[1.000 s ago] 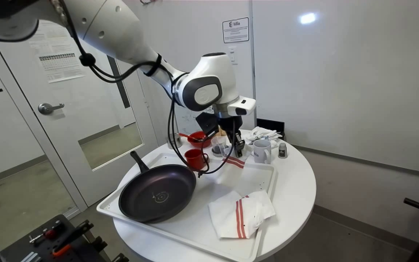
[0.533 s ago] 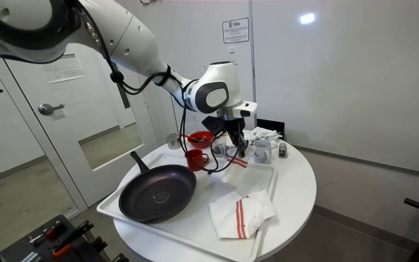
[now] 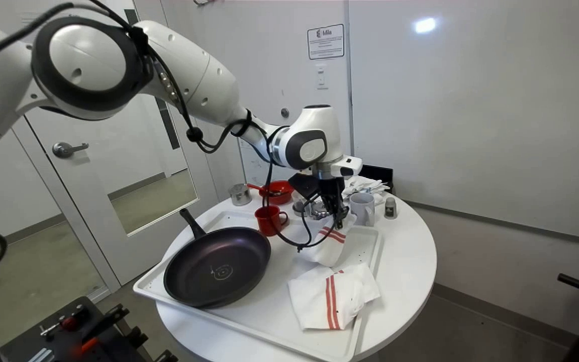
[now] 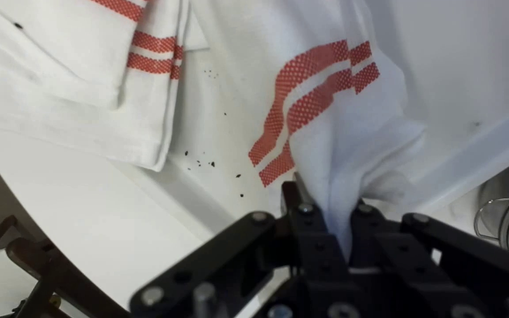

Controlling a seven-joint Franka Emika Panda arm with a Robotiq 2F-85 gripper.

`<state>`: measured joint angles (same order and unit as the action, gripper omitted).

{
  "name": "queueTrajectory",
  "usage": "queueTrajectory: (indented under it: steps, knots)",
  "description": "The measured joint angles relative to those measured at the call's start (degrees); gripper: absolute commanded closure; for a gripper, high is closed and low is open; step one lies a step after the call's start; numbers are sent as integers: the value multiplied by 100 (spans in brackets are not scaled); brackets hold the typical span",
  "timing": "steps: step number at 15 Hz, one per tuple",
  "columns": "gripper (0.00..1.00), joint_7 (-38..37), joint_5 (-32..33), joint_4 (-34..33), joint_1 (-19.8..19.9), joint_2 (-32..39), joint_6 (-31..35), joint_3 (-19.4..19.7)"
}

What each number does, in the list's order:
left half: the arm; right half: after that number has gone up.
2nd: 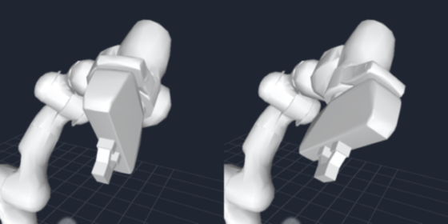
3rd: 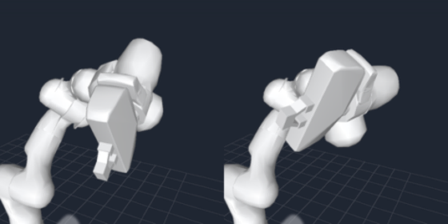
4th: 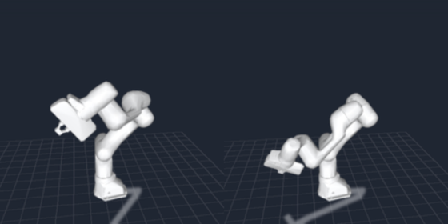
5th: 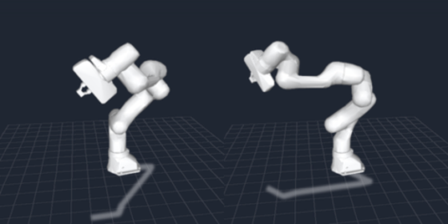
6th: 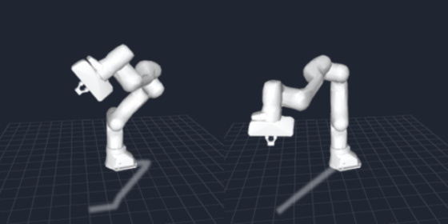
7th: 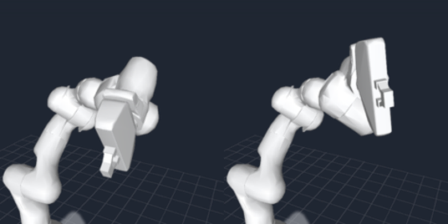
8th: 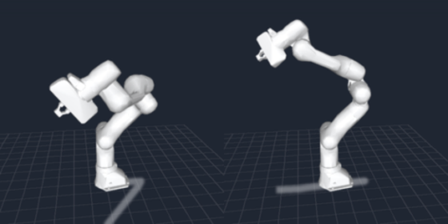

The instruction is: Wipe the pan with a towel

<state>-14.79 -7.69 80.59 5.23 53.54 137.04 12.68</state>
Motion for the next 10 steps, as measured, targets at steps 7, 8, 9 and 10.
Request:
queueTrajectory:
  steps: [7, 8, 9, 10]
  knots:
    - [63, 0, 0, -594, 88, 442, -183, -87]
    - [56, 0, 1, -636, 92, 462, -216, -88]
    - [50, 0, 4, -658, 96, 468, -238, -88]
    - [43, 0, 5, -671, 100, 468, -252, -88]
